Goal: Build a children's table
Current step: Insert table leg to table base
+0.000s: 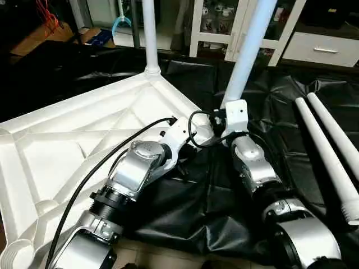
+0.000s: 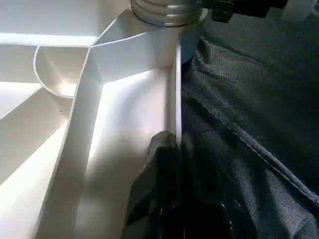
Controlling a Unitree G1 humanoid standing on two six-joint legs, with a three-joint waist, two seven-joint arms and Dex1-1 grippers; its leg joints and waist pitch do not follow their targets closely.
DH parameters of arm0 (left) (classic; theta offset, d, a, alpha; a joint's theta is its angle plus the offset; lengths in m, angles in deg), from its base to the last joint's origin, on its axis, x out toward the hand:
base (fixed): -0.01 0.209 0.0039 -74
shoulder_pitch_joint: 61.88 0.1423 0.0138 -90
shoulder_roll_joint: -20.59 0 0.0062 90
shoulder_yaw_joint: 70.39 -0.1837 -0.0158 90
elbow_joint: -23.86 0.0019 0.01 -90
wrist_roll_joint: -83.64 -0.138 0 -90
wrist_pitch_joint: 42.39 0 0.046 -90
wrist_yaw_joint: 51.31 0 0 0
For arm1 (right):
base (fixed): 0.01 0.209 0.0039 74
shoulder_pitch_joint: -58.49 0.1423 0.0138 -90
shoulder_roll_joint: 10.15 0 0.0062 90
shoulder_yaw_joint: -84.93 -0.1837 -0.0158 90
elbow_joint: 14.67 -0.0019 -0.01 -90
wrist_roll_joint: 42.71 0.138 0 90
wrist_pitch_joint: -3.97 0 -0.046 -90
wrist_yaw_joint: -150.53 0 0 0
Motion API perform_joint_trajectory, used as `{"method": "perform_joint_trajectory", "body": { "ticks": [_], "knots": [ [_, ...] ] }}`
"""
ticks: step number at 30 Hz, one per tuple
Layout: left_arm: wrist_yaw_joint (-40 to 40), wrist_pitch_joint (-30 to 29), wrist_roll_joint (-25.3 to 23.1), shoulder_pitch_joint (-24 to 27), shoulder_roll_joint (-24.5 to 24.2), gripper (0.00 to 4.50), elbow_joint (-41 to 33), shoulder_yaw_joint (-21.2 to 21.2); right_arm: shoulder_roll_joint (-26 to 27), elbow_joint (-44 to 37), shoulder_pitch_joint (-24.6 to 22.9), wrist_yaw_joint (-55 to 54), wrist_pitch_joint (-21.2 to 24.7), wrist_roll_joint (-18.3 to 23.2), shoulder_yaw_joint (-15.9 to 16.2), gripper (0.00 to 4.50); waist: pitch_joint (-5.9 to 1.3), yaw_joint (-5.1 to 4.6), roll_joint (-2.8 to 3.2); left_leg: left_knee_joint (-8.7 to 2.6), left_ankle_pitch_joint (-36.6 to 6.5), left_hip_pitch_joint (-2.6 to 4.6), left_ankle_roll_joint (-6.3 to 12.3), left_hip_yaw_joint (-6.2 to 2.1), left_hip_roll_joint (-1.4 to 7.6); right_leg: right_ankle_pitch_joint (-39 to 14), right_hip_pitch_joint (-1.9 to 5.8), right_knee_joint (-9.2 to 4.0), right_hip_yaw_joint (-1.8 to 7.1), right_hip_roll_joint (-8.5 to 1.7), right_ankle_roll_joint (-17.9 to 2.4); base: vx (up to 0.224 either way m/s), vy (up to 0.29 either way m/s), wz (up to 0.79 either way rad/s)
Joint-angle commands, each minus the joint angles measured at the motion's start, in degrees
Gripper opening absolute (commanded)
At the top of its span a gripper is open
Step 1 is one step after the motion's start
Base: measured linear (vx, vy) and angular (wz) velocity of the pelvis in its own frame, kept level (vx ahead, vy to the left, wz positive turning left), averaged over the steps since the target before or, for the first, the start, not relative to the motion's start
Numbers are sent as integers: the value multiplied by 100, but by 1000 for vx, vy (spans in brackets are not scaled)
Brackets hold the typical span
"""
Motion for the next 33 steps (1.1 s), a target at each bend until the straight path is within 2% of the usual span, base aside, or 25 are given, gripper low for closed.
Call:
{"method": "perform_joint_trajectory", "body": {
  "ticks": [1, 6, 9, 11, 12, 13, 18, 19, 31, 33],
  "knots": [
    [6, 117, 76, -123, 8, 0, -118, 42, -62, -108, -141, 55, 175, -42, -5, 290, -488, -3, 32, -379, -241, 101, 717, -30, 220, -85, 364, -211, 220, -119, -1525, 0, 0, 0],
    [16, 133, 85, -140, -21, 0, -64, 39, -114, -771, -443, 159, 321, -12, -13, 290, -507, 17, 21, -349, 79, 83, 875, -32, 203, 273, 383, -177, 228, -128, -1563, 0, 0, 0],
    [4, 147, 84, -139, -35, 0, -54, 31, -152, -1053, -567, 189, 379, -5, -23, 290, -505, 17, 18, -345, 57, 83, 914, -30, 203, 173, 382, -190, 225, -128, -1569, 0, 0, 0],
    [-4, 150, 86, -141, -38, 0, -52, 26, -159, -1138, -598, 215, 419, 27, -45, 290, -506, 20, 23, -346, 29, 87, 893, -34, 207, 111, 379, -192, 223, -130, -1563, 0, 0, 0],
    [-6, 157, 86, -144, -36, 0, -44, 23, -165, -1173, -610, 227, 440, 39, -58, 290, -514, 19, 52, -344, 31, 95, 880, -36, 208, 109, 378, -188, 221, -129, -1568, 0, 0, 0],
    [-7, 161, 85, -147, -35, 0, -37, 20, -170, -1193, -618, 234, 453, 45, -66, 290, -511, 9, 34, -343, 16, 92, 868, -32, 203, 105, 378, -194, 221, -121, -1568, 0, 0, 0],
    [0, 177, 103, -148, -44, 0, -33, 7, -192, -1553, -750, 266, 683, 54, -102, 290, -520, 20, 33, -332, 147, 91, 906, -38, 201, 255, 387, -178, 222, -121, -1573, 0, 0, 0],
    [-2, 186, 100, -141, -52, 0, -32, 3, -192, -1654, -792, 274, 726, 57, -99, 290, -528, 16, 9, -328, 151, 92, 919, -35, 201, 251, 388, -177, 223, -119, -1576, 0, 0, 0],
    [3, 241, 82, -104, -93, 0, -12, -28, -215, -2465, -1166, 355, 1082, 92, -106, 290, -527, 27, 19, -327, 12, 86, 814, -40, 199, 22, 390, -189, 228, -122, -1500, 0, 0, 0],
    [16, 260, 77, -91, -101, 0, -5, -35, -199, -2824, -1356, 395, 1195, 110, -87, 290, -530, 31, 17, -329, 7, 84, 788, -45, 202, 33, 394, -186, 230, -124, -1469, 0, 0, 0]
  ]
}}
